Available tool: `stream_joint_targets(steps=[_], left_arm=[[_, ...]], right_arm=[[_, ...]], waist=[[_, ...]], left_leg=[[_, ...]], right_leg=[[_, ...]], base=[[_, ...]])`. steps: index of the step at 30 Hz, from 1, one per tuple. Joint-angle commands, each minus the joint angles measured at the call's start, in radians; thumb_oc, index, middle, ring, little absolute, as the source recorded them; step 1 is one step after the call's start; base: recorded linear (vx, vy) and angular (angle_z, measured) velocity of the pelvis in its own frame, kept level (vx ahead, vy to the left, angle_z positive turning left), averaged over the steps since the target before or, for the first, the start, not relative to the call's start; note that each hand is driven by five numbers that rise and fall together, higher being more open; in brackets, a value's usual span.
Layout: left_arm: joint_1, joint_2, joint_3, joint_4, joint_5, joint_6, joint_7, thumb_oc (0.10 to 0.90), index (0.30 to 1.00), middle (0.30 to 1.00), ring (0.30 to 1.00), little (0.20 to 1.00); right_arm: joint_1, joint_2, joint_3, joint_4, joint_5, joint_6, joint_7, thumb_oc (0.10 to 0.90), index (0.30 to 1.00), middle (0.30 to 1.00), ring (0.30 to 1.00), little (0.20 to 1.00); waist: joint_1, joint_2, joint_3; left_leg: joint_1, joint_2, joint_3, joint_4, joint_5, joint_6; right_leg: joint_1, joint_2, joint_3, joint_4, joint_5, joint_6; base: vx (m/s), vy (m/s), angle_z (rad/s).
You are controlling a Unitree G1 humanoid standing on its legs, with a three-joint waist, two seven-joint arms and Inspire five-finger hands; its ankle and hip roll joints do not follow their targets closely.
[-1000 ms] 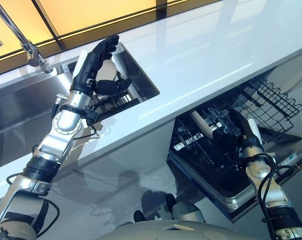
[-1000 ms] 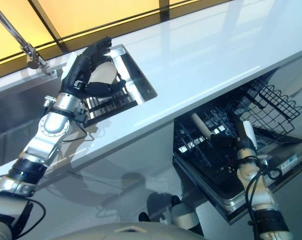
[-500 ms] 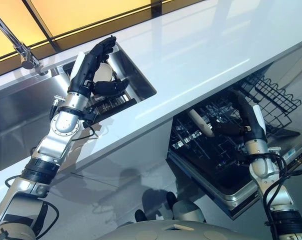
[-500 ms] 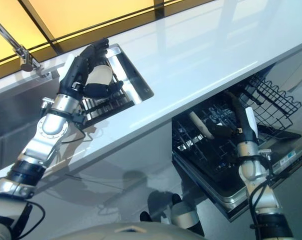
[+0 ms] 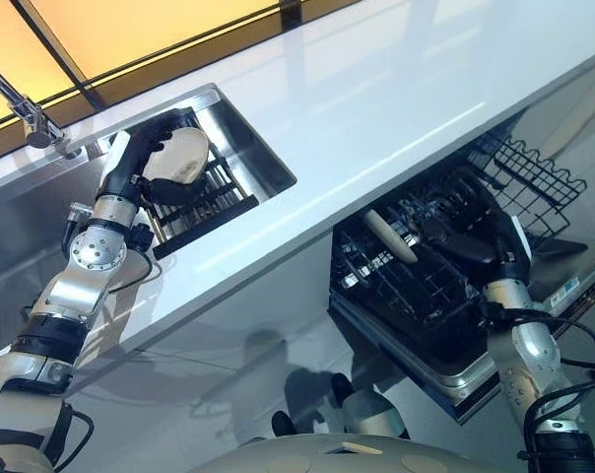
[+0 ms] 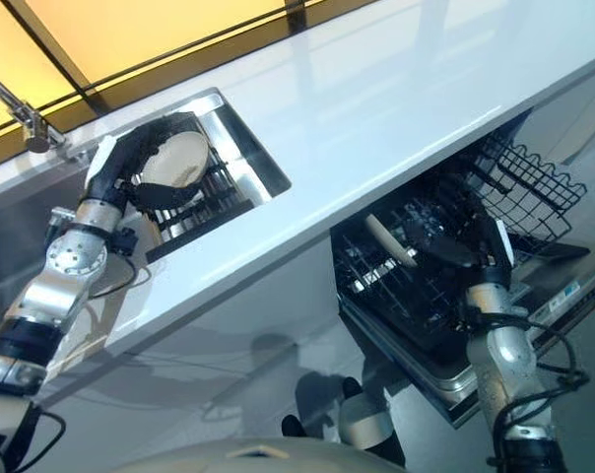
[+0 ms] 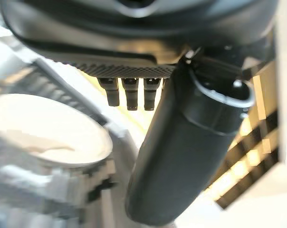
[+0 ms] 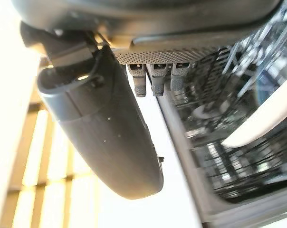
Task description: Pick up plates and place into dishwasher.
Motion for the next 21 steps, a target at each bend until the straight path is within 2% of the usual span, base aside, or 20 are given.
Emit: stream_joint_targets(steps=[1, 10, 21], left_arm=[[-0.108, 0.054, 0.060, 0.005, 0.015, -0.054, 0.033, 0.800, 0.900, 0.900, 0.900, 0.900], [-0.263, 0.057, -0.055, 0.117, 0.001, 0.030, 0.021, 0.800, 0.900, 0.900, 0.900, 0.900], [-0.389, 0.069, -0.118, 0.212, 0.016, 0.099, 0.048, 0.800, 0.900, 0.900, 0.900, 0.900]], right_arm=[[-0.089, 0.001, -0.059, -0.155, 0.074, -0.100, 0.005, 0.800, 0.900, 0.900, 0.900, 0.900], [-0.150, -0.004, -0.034, -0.163, 0.052, -0.180, -0.147, 0.800, 0.900, 0.900, 0.900, 0.900], [-0.198, -0.057, -0.069, -0.174, 0.010, -0.176, -0.116, 0.800, 0.900, 0.900, 0.900, 0.900]], waist=[[0.006, 0.017, -0.057], [-0.005, 0.045, -0.058], [-0.030, 0.072, -0.040]], left_leg=[[-0.016, -0.051, 0.024, 0.032, -0.098, 0.029], [-0.019, -0.060, 0.038, 0.031, -0.095, 0.029], [-0.029, -0.066, 0.055, 0.049, -0.099, 0.025]], right_leg=[[-0.063, 0.024, -0.061, 0.122, -0.096, 0.097], [-0.063, 0.018, -0.059, 0.117, -0.093, 0.098], [-0.071, 0.011, -0.051, 0.116, -0.092, 0.096]], base=[[0.00, 0.000, 0.00], [0.05, -0.008, 0.00], [0.05, -0.017, -0.02]])
